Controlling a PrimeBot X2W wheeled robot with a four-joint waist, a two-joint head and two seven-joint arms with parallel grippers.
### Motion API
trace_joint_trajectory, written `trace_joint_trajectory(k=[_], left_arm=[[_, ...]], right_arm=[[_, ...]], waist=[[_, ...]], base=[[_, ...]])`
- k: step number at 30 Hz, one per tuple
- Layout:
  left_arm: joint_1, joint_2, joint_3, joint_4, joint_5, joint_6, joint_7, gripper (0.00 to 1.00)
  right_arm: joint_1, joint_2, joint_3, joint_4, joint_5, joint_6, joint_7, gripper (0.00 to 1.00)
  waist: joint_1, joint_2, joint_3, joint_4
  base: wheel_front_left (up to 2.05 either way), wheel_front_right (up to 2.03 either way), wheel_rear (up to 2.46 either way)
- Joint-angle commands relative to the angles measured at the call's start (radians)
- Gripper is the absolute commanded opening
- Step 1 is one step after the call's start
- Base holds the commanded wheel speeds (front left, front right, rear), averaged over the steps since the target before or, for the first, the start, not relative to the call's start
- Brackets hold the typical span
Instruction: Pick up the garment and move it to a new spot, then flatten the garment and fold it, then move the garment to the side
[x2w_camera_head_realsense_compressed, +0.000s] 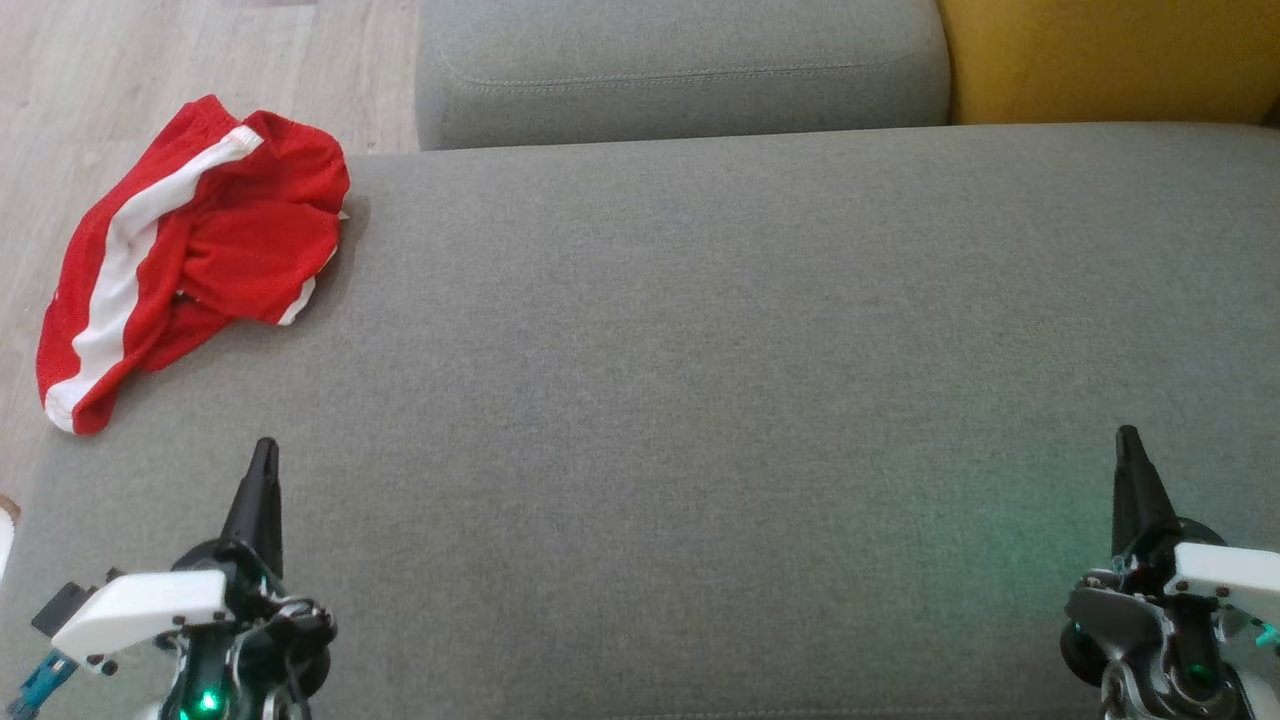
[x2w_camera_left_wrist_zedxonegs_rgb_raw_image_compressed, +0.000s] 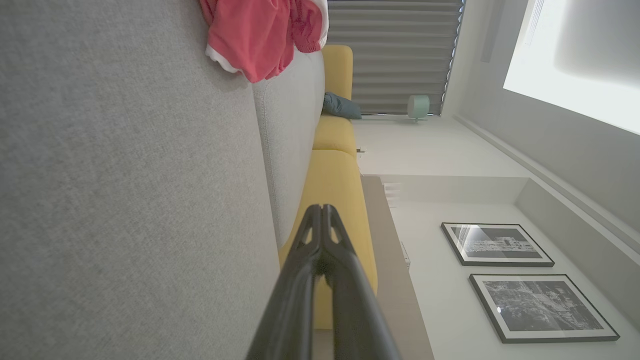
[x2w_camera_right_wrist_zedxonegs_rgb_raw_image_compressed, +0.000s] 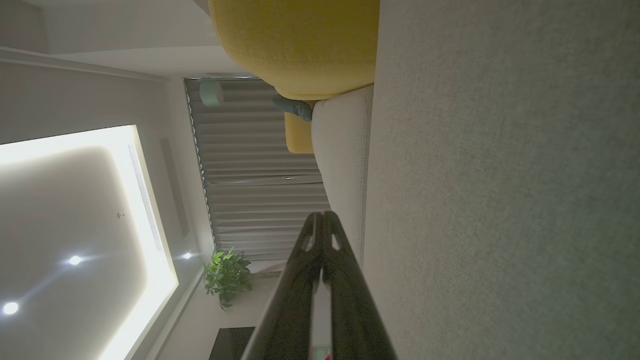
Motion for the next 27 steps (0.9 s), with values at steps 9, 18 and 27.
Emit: trace_joint_trajectory(k=[9,18,27], left_arm=[[-0.055,0.008,0.035,-0.036,-0.004,-0.007,0.007,0.00],[-0.055,0.008,0.035,-0.036,-0.004,-0.007,0.007,0.00],[0.039,-0.008,-0.009,0.059,0.002,0.001,-0.008,1.00]], right_arm=[[-0.055,-0.005,0.021,-0.038,0.007,0.007,0.006,0.00],[-0.055,-0.005,0.021,-0.038,0.007,0.007,0.006,0.00],[0.030,0.003,0.008,0.060,-0.004,-0.001,-0.007,1.00]], waist=[[0.0000,0.0000,0.000,0.000],[0.0000,0.0000,0.000,0.000],[0.0000,0.0000,-0.001,0.000]], base=[[0.00,0.00,0.00],[0.00,0.00,0.00],[0.00,0.00,0.00]])
